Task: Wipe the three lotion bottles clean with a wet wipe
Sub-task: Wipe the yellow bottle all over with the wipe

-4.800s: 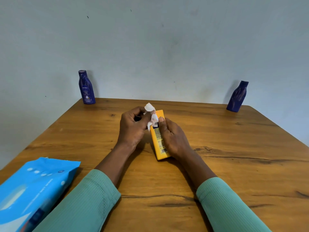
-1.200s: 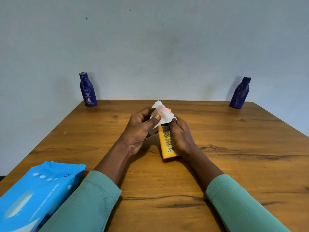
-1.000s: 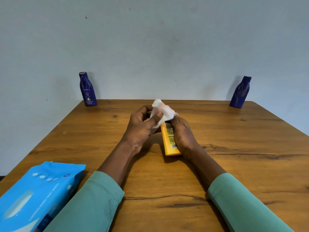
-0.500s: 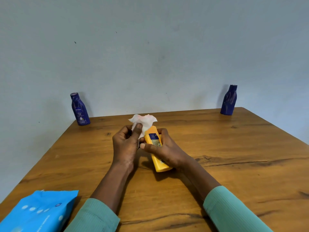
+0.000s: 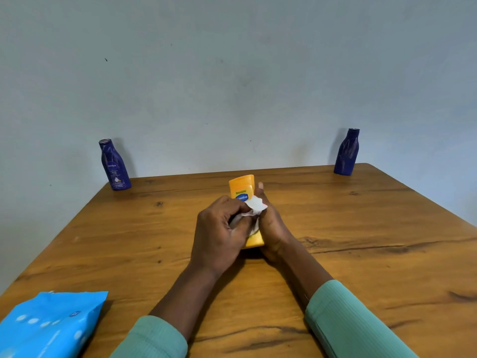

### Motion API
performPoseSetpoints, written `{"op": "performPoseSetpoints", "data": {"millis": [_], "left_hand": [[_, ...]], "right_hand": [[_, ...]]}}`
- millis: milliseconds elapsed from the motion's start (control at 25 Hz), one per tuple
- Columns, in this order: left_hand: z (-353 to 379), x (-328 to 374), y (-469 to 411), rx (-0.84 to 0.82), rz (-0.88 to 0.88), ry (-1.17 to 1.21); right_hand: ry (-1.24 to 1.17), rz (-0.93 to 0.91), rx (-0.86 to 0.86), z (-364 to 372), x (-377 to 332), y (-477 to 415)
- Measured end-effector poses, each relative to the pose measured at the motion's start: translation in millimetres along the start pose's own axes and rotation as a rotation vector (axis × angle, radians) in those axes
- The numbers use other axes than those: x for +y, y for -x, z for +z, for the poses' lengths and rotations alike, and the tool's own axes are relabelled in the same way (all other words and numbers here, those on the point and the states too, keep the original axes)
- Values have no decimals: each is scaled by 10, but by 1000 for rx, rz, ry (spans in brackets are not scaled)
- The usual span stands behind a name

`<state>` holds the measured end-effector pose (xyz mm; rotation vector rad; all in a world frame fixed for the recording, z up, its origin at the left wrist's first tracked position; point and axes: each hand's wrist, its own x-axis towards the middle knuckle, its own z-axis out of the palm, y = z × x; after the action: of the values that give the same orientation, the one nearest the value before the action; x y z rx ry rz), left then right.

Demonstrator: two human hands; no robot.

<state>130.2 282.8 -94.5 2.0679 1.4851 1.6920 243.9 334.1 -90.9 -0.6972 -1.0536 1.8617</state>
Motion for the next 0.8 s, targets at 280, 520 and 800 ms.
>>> {"op": "performPoseSetpoints", "data": {"millis": [280,520,800], "left_hand": [[-129,-147,-194,249,-23,-91],[-246,-310,-174,228,-286,188],[-374,-291,-268,101,-325,253]], "right_hand": [[266,-47,-106,55,67,-10],[380,-70,-129,27,116,-14],[451,-55,-170,48,100,-21]]}}
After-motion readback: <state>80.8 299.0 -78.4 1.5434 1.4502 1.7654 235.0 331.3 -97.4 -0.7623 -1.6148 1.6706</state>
